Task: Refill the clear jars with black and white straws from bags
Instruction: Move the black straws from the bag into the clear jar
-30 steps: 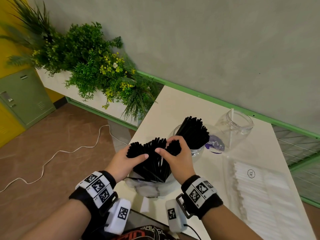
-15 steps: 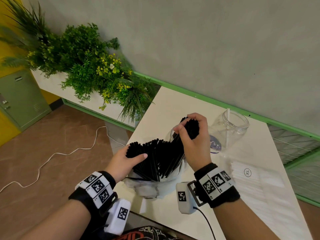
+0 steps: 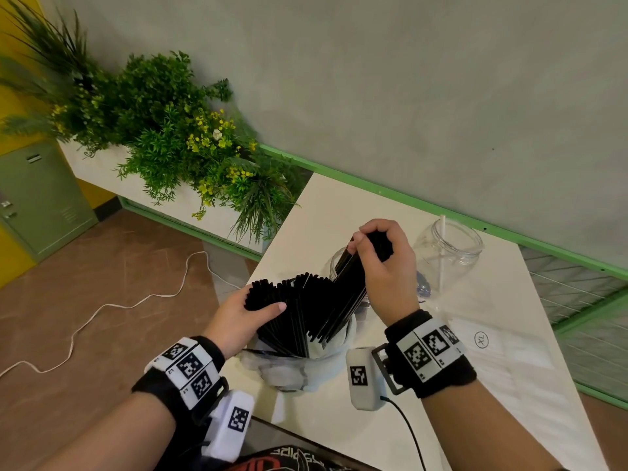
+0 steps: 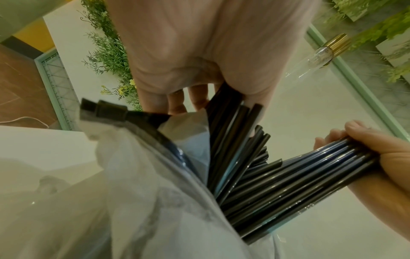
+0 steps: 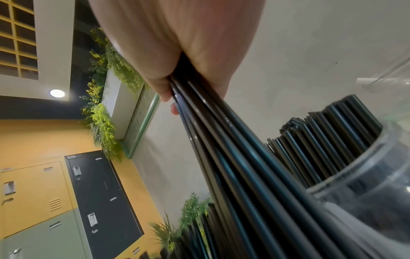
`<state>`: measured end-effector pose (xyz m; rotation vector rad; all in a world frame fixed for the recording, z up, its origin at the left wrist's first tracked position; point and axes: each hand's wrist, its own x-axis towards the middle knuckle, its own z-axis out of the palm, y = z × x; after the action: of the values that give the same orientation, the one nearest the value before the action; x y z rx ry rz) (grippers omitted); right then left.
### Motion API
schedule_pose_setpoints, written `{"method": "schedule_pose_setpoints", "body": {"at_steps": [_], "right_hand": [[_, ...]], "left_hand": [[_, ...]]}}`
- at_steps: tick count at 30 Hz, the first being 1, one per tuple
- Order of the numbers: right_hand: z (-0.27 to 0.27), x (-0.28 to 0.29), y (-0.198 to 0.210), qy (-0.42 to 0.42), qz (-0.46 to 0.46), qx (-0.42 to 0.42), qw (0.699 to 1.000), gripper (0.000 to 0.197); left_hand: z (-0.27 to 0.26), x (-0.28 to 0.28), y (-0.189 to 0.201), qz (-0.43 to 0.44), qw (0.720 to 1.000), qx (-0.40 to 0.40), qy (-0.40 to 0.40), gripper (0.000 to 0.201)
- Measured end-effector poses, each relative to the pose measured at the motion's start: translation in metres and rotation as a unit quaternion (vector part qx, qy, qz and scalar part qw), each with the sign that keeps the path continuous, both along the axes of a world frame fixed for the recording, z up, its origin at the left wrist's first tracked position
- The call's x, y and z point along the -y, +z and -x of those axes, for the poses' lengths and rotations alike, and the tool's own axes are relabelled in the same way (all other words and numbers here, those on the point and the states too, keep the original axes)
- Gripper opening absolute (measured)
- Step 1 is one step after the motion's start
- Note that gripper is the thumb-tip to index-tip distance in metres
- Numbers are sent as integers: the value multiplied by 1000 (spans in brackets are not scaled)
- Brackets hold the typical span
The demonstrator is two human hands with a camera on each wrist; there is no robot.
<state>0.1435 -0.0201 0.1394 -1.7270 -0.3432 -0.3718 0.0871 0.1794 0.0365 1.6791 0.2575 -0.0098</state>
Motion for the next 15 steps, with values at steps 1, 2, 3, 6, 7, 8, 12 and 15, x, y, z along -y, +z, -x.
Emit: {"method": "schedule_pose_setpoints", "body": {"at_steps": [1,2,3,6,7,8,12,15], "right_hand": [[0,1,4,1,-5,2,1000,5],[0,3,9,2,-13,4,1000,6],[0,5,14,3,-23,4,1000,6],[-1,14,30,1,-66,8,998,7],[-1,17,35,-3,-75,11,997,8],[-2,20,38,-9,-80,14,997,9],[-10,33,49,-36,-106,21,994,14],[-16,44,57,-41,-126,26,991,14]], "left_hand": [[0,0,0,0,1000,1,-1,16],[0,0,0,1,1000,2,-1,16],[0,0,0,2,1000,3,-1,16],[-1,0,0,2,1000,4,2,17],[-2,0,0,1,1000,3,4,18],[-2,-1,-1,0,1000,2,4,19],[-3,-1,-2,2,1000,2,0,18],[-3,-1,-2,7,1000,3,0,16]]}}
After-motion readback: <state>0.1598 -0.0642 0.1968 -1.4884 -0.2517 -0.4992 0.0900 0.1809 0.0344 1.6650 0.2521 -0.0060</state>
